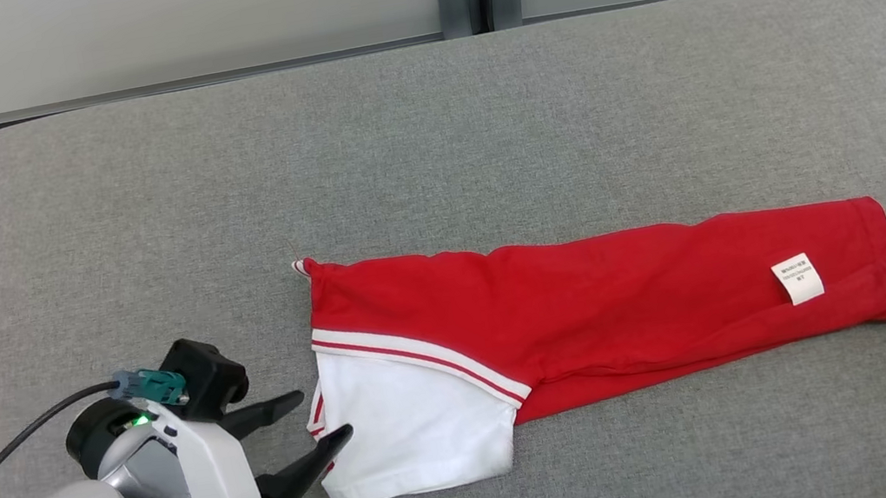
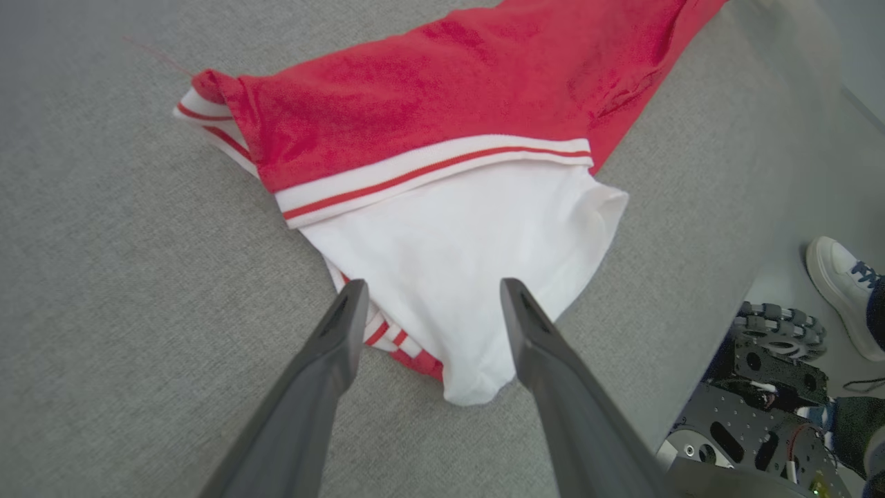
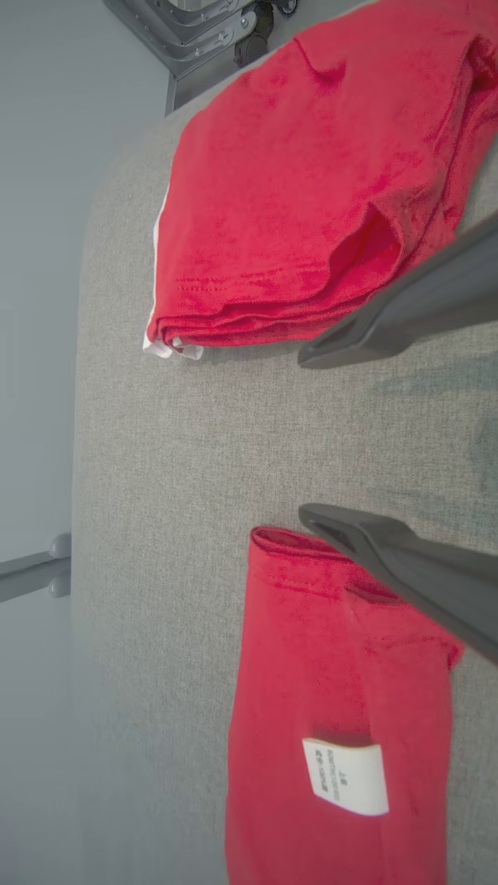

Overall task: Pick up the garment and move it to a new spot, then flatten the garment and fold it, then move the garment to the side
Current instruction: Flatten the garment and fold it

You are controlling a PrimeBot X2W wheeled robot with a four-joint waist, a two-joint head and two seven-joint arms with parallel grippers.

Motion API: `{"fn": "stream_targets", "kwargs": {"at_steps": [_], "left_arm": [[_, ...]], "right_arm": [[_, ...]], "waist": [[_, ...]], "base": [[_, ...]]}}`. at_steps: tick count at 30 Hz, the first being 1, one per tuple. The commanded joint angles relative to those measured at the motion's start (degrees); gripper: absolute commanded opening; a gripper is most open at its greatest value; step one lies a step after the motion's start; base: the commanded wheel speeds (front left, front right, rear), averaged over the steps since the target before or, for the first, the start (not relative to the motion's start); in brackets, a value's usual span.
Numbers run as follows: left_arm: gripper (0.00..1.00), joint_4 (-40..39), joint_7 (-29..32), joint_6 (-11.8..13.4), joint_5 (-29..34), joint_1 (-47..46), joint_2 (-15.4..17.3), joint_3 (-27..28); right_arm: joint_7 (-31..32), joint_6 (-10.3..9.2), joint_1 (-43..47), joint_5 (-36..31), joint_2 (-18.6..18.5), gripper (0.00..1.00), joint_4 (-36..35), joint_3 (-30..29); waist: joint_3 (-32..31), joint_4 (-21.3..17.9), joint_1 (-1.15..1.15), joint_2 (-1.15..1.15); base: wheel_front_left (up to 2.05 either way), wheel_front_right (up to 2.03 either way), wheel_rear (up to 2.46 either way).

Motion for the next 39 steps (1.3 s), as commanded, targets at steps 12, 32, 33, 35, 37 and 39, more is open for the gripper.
{"fn": "stream_targets", "kwargs": {"at_steps": [12,32,33,35,37,39], "left_arm": [[1.00,8.1,-24.0,7.1,0.1,2.3,-6.1,12.8],[1.00,3.7,-25.5,3.6,30.9,30.2,-34.9,61.4],[1.00,3.7,-25.5,3.0,32.7,31.3,-36.4,62.5],[1.00,4.1,-25.5,2.1,36.4,32.9,-38.7,64.2],[1.00,4.7,-25.5,1.3,39.7,34.3,-40.4,64.6],[1.00,5.2,-25.5,0.8,40.0,35.4,-41.6,65.8]], "right_arm": [[-6.1,0.00,-0.8,-4.9,9.3,1.00,-4.1,-16.8],[-6.1,0.01,21.0,-33.4,31.0,1.00,-25.4,-44.3],[-6.1,0.01,21.7,-34.2,31.7,1.00,-25.7,-44.7],[-6.1,0.01,22.8,-35.6,32.8,1.00,-25.8,-45.4],[-6.1,0.01,23.5,-36.6,33.9,1.00,-25.8,-45.9],[-6.1,0.01,23.8,-37.3,34.5,1.00,-25.7,-46.1]], "waist": [[-2.4,0.2,0.00,0.00],[-4.6,2.1,0.00,0.00],[-4.6,2.2,0.00,0.00],[-4.5,2.4,0.00,0.00],[-4.4,2.5,0.00,0.00],[-4.3,2.5,0.00,0.00]], "base": [[0.00,0.00,0.00],[0.00,0.00,0.00],[0.00,0.00,0.00],[0.00,0.00,0.00],[0.00,0.00,0.00],[0.00,0.00,0.00]]}}
